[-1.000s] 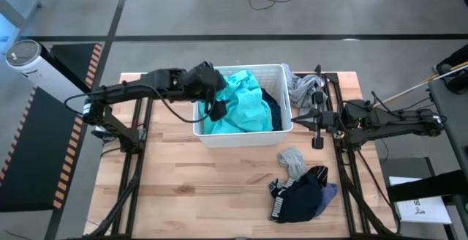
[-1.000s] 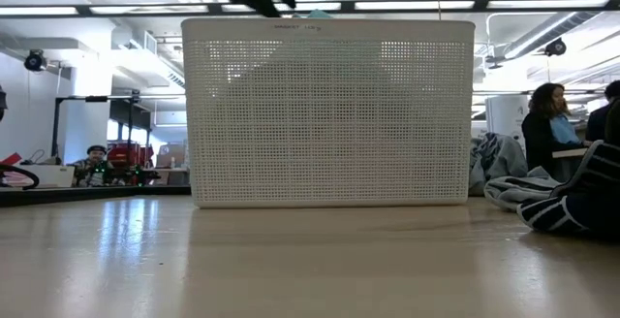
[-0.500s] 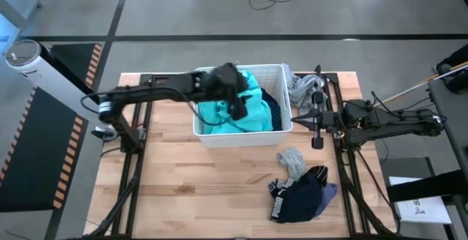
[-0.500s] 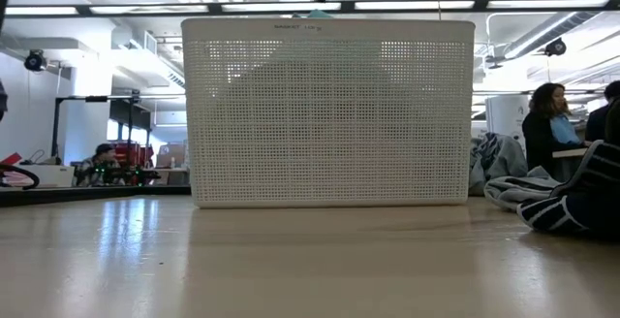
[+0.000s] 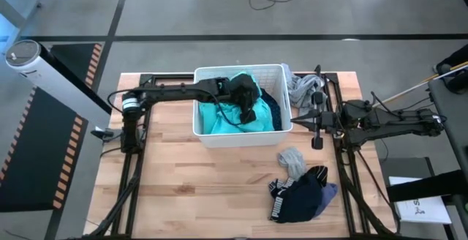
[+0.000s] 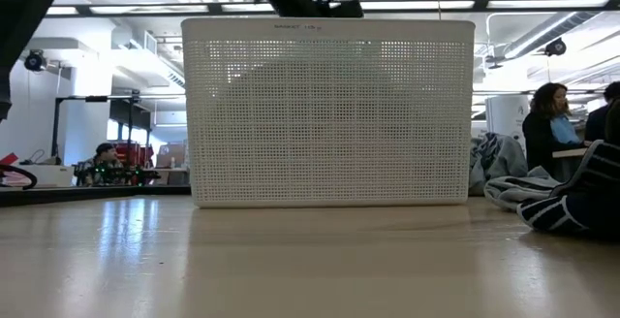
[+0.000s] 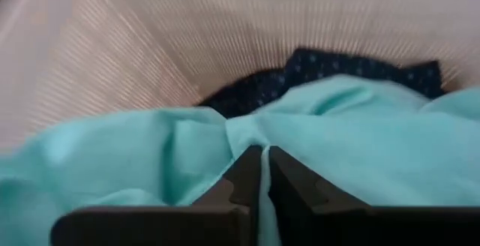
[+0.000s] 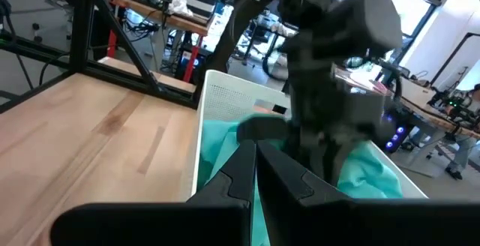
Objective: Sort clothes
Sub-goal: Put the light blue shorts into the white laundry bin
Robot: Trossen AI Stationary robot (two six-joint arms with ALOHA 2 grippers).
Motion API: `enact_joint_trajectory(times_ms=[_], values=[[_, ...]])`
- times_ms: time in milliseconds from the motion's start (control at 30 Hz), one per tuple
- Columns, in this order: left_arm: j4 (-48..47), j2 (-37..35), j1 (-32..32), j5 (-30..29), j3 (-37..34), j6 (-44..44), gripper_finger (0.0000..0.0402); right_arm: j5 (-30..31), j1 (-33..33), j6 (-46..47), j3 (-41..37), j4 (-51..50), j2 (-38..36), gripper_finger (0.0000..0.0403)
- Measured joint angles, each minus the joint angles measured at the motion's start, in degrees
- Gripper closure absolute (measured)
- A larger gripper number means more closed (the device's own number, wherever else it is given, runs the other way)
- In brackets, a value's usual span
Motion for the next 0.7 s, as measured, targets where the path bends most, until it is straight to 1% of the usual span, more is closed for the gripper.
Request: enact_joint_trajectory(times_ms=[100,167,333,533,700], values=[[4.3,0.8,0.5,2.5,-3.3,-0.2,0.0399,0.0,0.0,0.0,0.0,0.0,0.0,0.0403],[8.2,0.8,0.7,4.5,-6.2,-0.5,0.0398,0.0,0.0,0.0,0.0,0.0,0.0,0.0403],[16.4,0.8,0.8,7.1,-14.5,-3.6,0.0401,0.0,0.0,0.0,0.0,0.0,0.0,0.0403],[26.8,0.6,0.8,8.7,-23.4,-7.1,0.0401,0.0,0.0,0.0,0.0,0.0,0.0,0.0403],[33.0,0.5,1.1,8.9,-27.9,-8.7,0.0401,0.0,0.0,0.0,0.0,0.0,0.0,0.0403]])
